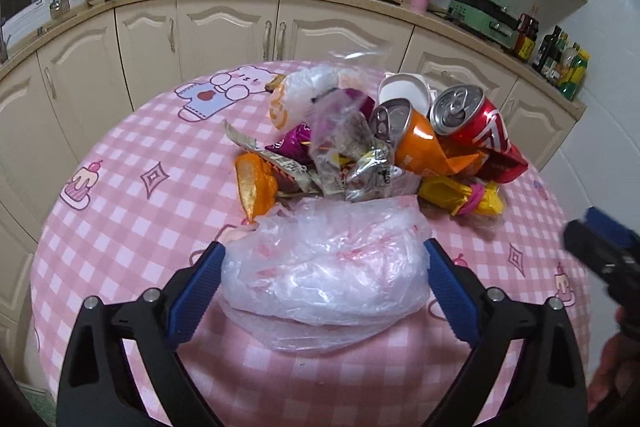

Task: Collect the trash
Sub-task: 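Grasp the clear plastic bag with the left tool while the right grasps the yellow wrapper, then carry the bag and yellow wrapper with both tools over the blue bucket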

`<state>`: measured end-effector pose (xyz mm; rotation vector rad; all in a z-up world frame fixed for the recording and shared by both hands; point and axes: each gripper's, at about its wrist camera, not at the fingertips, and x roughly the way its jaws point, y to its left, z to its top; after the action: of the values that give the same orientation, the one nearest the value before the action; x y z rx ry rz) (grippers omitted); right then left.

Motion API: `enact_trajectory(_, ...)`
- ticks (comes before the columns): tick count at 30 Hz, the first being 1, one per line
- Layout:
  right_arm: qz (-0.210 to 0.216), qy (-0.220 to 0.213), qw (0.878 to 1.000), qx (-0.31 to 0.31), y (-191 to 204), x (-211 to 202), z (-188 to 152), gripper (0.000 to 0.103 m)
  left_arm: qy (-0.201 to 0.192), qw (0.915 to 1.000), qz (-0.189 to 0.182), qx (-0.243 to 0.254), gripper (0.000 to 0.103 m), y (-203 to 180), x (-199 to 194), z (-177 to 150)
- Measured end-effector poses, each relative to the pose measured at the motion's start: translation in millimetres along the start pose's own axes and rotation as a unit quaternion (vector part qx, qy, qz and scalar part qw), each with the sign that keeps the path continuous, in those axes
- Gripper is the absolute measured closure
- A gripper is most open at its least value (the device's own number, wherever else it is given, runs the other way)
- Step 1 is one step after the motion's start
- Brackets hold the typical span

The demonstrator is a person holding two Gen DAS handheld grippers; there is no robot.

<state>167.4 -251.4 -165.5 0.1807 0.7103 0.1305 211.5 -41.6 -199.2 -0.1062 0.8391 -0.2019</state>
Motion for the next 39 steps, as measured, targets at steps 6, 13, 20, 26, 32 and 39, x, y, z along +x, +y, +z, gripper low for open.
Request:
enact_trajectory(6, 0.008, 0.047, 0.998, -0.028, 11, 47, 3, 0.006, -0.006, 0.9997, -0.021, -0.010, 0.010, 9, -6, -4)
enact_trajectory(13, 0.013, 0.087, 0.995, -0.048, 6, 78, 7, 0.030, -0.016, 0.9997, -0.016, -0.009, 0.010, 15, -17, -12)
enact_trajectory(20, 0.034, 0.079, 0.995, -0.043, 6, 69, 4, 0.053, -0.022, 0.9995, -0.015, -0.015, 0.010, 23, -30, -19)
enact_trajectory(26, 0.052, 0.054, 0.997, -0.019, -5, 37, -11, 0.054, -0.029, 0.9994, -0.017, -0.010, 0.012, 27, -40, -28)
enact_trajectory(32, 0.060, 0.028, 0.998, 0.011, -24, -3, -25, 0.054, -0.035, 0.9991, -0.021, 0.004, 0.014, 20, -50, -37)
enact_trajectory(39, 0.068, 0.007, 0.997, 0.022, -35, -33, -30, 0.054, -0.047, 0.9985, -0.026, 0.013, 0.016, 6, -65, -44)
